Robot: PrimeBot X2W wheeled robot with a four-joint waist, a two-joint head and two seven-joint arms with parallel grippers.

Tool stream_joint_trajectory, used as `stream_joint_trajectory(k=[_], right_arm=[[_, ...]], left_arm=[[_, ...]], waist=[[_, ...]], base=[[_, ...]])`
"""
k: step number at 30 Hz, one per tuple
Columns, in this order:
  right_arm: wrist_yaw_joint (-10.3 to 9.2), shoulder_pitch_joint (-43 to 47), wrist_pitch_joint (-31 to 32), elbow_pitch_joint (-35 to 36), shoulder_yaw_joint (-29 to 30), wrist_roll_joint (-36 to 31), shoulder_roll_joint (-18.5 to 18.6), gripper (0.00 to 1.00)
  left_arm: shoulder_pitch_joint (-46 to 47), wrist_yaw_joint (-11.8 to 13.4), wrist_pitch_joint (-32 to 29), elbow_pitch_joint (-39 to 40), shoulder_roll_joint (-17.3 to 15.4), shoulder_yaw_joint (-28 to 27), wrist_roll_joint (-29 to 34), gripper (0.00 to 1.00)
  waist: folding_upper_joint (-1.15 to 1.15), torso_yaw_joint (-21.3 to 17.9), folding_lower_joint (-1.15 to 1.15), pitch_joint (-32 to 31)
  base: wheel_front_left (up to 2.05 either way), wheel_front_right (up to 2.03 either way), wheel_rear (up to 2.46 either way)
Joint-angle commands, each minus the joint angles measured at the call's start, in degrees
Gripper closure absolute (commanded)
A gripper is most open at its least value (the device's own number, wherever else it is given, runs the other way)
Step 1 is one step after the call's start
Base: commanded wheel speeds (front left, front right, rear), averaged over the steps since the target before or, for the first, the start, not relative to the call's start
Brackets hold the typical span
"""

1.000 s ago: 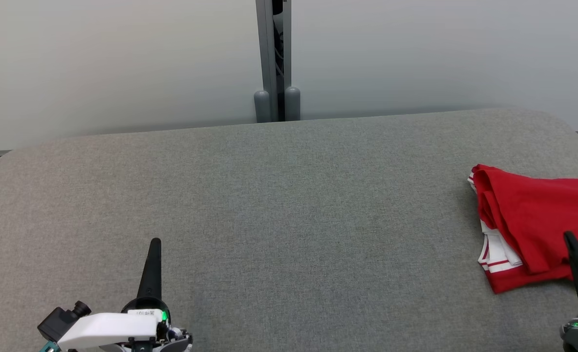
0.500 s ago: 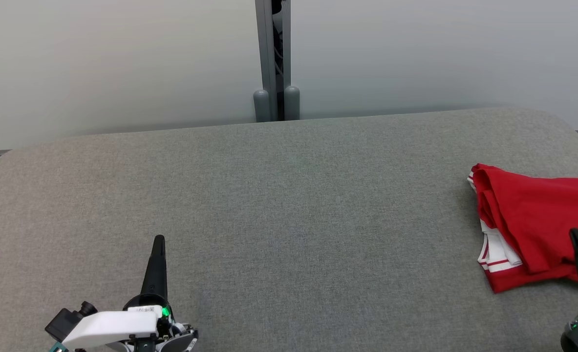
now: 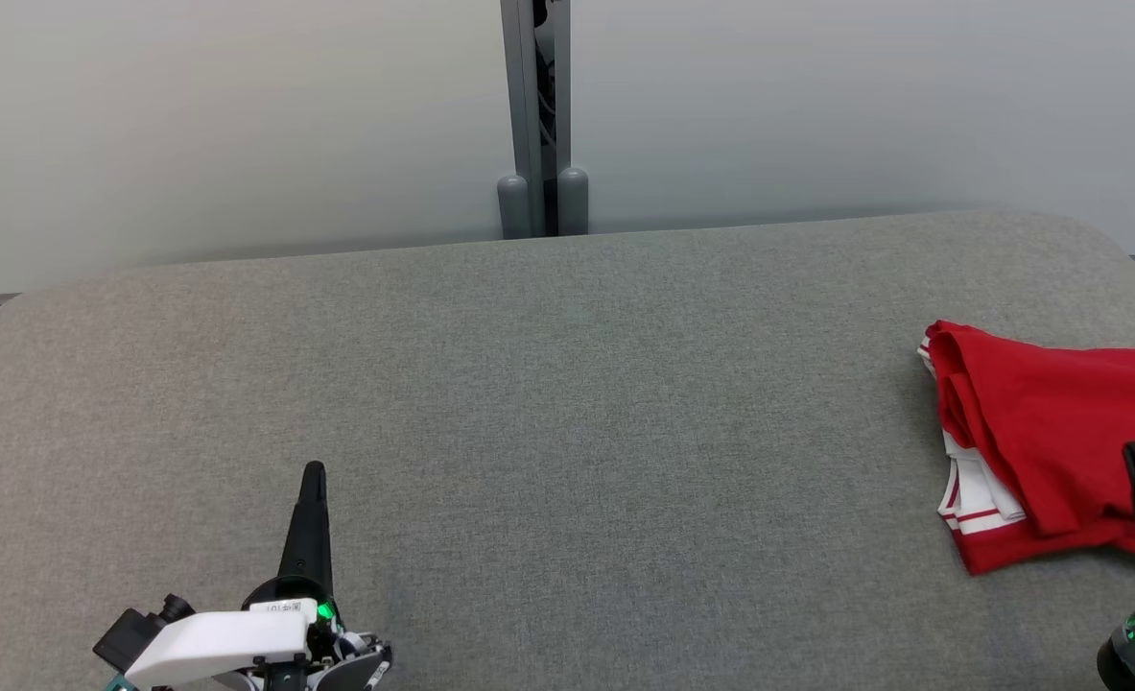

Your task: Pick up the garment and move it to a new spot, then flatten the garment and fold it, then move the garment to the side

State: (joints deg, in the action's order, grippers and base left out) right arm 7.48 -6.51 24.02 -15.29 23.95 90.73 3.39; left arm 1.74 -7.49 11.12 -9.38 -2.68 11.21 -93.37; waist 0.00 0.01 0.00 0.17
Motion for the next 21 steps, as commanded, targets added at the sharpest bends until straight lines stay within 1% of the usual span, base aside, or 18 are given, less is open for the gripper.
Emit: stream_joint_trajectory(k=[1, 21], right_arm=[[0.02, -0.41, 0.20, 0.12, 0.29, 0.18, 0.27, 1.00], [0.02, -0.46, 0.25, 0.12, 0.42, 0.01, 0.16, 1.00]], left_arm=[[1.17, -0.21, -0.09, 0.02, -0.11, -0.25, -0.17, 1.00], [1.16, -0.21, -0.08, 0.03, -0.11, -0.23, -0.18, 1.00]], waist=[[0.00, 0.00, 0.00, 0.00], [0.00, 0.00, 0.00, 0.00]], base=[[0.00, 0.00, 0.00], [0.00, 0.00, 0.00]])
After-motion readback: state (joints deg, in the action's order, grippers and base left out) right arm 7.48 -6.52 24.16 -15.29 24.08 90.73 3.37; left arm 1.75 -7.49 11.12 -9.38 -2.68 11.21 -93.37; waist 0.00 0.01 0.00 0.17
